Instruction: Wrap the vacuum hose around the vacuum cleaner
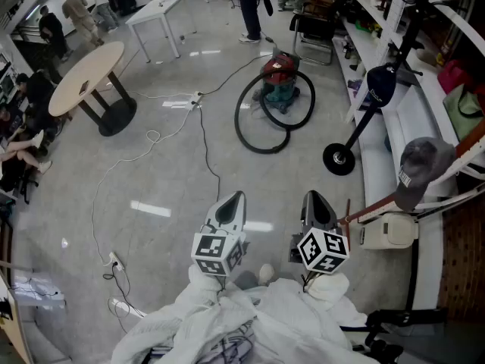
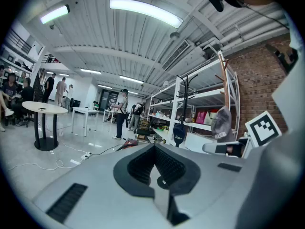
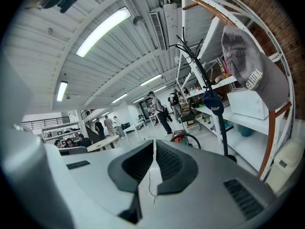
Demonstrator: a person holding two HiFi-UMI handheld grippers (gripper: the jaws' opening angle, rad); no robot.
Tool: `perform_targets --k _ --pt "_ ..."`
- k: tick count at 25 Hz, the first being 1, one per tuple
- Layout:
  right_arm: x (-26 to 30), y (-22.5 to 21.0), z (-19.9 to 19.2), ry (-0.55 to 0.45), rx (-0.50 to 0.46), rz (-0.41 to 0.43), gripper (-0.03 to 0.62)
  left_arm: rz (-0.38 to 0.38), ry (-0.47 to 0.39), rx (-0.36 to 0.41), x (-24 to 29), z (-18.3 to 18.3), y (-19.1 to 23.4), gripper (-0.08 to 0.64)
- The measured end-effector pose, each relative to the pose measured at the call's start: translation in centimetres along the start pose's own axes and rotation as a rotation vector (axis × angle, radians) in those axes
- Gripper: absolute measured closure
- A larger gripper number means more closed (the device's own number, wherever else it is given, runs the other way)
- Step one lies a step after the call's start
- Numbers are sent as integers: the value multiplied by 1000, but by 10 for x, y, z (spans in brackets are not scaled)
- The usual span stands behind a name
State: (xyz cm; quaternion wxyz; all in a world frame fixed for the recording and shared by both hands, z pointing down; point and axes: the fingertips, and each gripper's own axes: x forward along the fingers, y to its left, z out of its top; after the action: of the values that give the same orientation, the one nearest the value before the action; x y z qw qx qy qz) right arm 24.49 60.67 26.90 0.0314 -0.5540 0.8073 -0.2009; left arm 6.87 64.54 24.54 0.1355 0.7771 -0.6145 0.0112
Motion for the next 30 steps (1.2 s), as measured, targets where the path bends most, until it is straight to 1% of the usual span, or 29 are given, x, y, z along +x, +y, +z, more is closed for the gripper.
perform_targets --k 3,6,8,11,14,20,26,30 --pt "21 -15 0 14 -4 -1 577 16 -14 -4 20 2 8 563" --pt "45 -24 1 31 4 -6 577 31 -5 -12 43 5 16 563" --pt "59 -25 2 38 10 1 577 28 0 -20 57 7 20 563" --pt "84 -28 8 39 -1 11 577 16 -9 -11 84 14 28 563" --pt "116 -35 13 38 2 4 577 5 -15 -4 119 24 40 563" --pt "195 -49 27 41 6 -26 577 -38 -3 -11 201 41 70 563" --pt "293 -43 61 13 -7 -34 577 -71 -21 5 282 80 119 563" --pt "349 -31 72 2 -30 -41 577 -85 -13 -13 327 91 154 563"
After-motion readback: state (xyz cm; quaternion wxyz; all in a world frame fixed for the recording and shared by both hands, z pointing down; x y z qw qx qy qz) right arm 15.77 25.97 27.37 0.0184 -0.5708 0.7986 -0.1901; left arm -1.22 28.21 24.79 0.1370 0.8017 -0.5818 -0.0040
